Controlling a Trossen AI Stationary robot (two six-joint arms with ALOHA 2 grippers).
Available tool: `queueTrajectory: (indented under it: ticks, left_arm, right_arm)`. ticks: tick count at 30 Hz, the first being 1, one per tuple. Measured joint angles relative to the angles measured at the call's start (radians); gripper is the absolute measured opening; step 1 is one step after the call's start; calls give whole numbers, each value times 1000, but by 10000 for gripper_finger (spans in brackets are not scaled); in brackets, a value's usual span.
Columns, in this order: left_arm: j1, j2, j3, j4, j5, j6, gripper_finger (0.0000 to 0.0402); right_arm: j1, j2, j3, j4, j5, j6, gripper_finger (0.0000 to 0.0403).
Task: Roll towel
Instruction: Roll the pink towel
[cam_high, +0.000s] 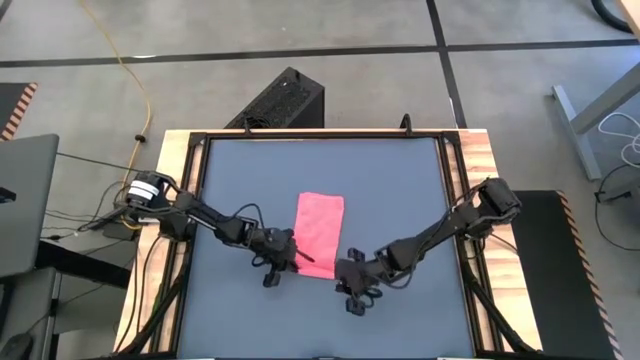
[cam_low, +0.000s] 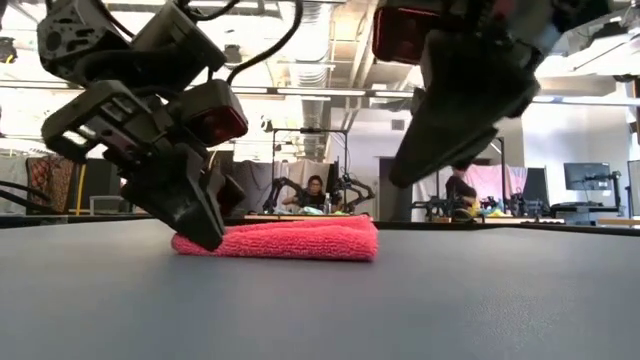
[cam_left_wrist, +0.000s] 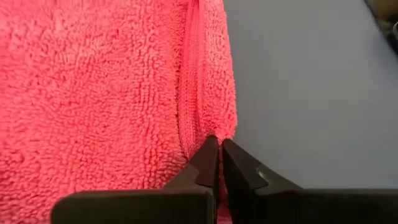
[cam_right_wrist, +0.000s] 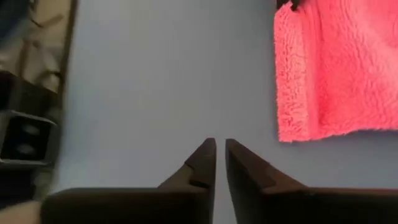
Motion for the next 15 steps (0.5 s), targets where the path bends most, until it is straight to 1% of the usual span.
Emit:
queueTrajectory:
  ticks: [2, 5, 10, 12, 15]
  left_arm:
    - [15, 1, -1, 7, 31, -14, 0]
    - [28, 2, -2, 13, 56, -29, 0]
    - [39, 2, -2, 14, 72, -40, 0]
    - [40, 2, -2, 14, 73, -44, 0]
    - [41, 2, -2, 15, 75, -45, 0]
  right_arm:
    - [5, 2, 0, -2, 28, -64, 82]
    - [-10, 1, 0, 3, 70, -97, 114]
    - [-37, 29, 2, -1, 76, -146, 165]
    - [-41, 53, -2, -12, 75, -169, 177]
    - [-44, 77, 1, 18, 80, -176, 183]
